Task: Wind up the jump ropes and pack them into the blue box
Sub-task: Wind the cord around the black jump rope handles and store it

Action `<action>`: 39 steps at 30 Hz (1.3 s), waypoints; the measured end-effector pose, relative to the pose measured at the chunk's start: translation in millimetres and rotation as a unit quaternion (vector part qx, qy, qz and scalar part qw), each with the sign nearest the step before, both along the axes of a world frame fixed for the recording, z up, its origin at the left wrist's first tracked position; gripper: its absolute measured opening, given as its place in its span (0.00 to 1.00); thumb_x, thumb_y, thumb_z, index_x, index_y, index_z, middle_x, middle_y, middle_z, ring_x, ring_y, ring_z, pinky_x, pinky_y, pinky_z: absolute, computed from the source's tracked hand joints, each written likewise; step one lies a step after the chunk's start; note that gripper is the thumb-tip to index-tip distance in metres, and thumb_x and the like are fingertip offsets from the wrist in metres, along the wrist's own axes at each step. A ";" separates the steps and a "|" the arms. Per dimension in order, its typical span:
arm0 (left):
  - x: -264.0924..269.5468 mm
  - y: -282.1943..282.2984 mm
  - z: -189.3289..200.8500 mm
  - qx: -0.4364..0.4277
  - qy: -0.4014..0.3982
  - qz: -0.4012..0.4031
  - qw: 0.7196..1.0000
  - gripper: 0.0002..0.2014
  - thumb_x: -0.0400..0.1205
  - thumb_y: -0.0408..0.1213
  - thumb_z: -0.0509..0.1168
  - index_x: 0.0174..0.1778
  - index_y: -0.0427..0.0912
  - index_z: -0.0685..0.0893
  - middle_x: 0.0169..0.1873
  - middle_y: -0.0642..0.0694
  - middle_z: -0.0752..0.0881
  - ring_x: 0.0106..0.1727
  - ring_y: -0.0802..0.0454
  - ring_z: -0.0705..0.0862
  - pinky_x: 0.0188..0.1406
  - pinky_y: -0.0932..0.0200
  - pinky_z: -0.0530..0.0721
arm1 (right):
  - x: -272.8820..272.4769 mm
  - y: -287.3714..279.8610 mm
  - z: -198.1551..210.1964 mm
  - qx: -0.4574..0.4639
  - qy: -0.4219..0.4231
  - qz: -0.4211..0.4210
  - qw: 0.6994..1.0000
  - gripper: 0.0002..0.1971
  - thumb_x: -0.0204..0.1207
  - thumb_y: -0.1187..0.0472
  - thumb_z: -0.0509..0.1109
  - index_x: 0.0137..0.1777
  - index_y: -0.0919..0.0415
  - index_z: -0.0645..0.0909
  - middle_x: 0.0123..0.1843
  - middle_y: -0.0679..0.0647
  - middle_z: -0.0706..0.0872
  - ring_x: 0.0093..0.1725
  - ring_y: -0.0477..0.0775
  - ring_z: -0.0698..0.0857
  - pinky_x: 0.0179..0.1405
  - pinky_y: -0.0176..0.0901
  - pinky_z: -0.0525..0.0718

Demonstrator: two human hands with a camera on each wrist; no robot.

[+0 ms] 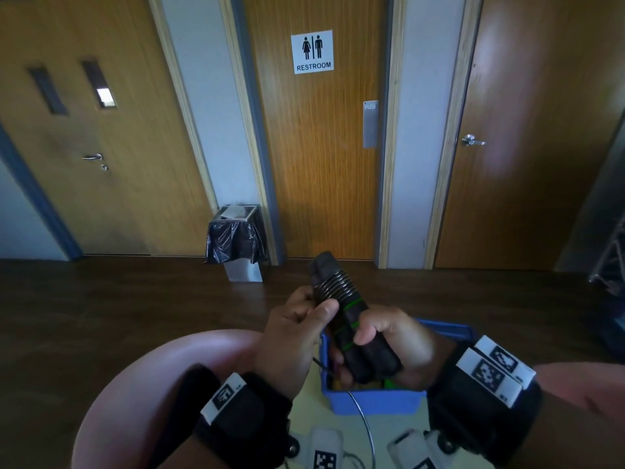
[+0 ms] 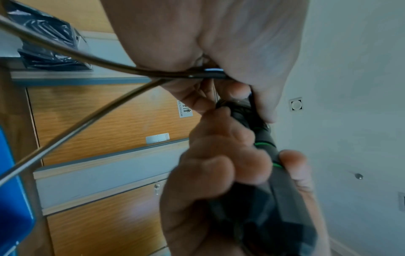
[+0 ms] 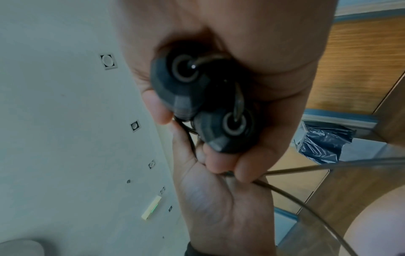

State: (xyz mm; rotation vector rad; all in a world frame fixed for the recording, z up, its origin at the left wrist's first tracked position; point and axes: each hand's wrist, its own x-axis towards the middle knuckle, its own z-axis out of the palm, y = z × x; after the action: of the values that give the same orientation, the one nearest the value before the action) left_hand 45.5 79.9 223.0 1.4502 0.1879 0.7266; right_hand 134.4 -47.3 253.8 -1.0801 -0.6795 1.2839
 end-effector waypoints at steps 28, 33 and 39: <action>-17.5 45.0 -8.0 0.022 0.049 -0.047 0.997 0.37 0.73 0.59 0.76 0.44 0.19 0.82 0.54 0.31 0.87 0.61 0.29 0.84 0.66 0.21 0.75 | -22.5 25.6 2.1 -0.061 -0.213 -0.152 0.963 0.14 0.56 0.64 0.75 0.43 0.62 0.82 0.36 0.58 0.81 0.37 0.57 0.80 0.36 0.47 0.77; -25.3 49.5 -3.5 0.105 0.052 -0.041 0.992 0.27 0.81 0.53 0.68 0.37 0.26 0.84 0.45 0.46 0.89 0.51 0.44 0.88 0.55 0.39 0.83 | -19.8 25.0 1.7 -0.049 -0.175 -0.129 0.975 0.12 0.55 0.65 0.74 0.40 0.59 0.81 0.36 0.58 0.80 0.34 0.54 0.79 0.32 0.42 0.76; -33.1 46.3 -6.6 0.116 0.071 -0.075 0.988 0.15 0.83 0.47 0.63 0.29 0.51 0.81 0.30 0.58 0.80 0.36 0.60 0.77 0.43 0.57 0.73 | -7.3 22.1 -4.4 -0.101 -0.227 -0.132 0.960 0.15 0.51 0.63 0.77 0.39 0.61 0.81 0.35 0.59 0.83 0.35 0.59 0.82 0.35 0.46 0.79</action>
State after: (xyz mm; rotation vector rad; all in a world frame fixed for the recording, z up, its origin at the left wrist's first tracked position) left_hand 12.4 126.2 216.4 1.7206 0.1041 0.5360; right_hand 127.1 -25.2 249.4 -1.6044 -0.7212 0.8921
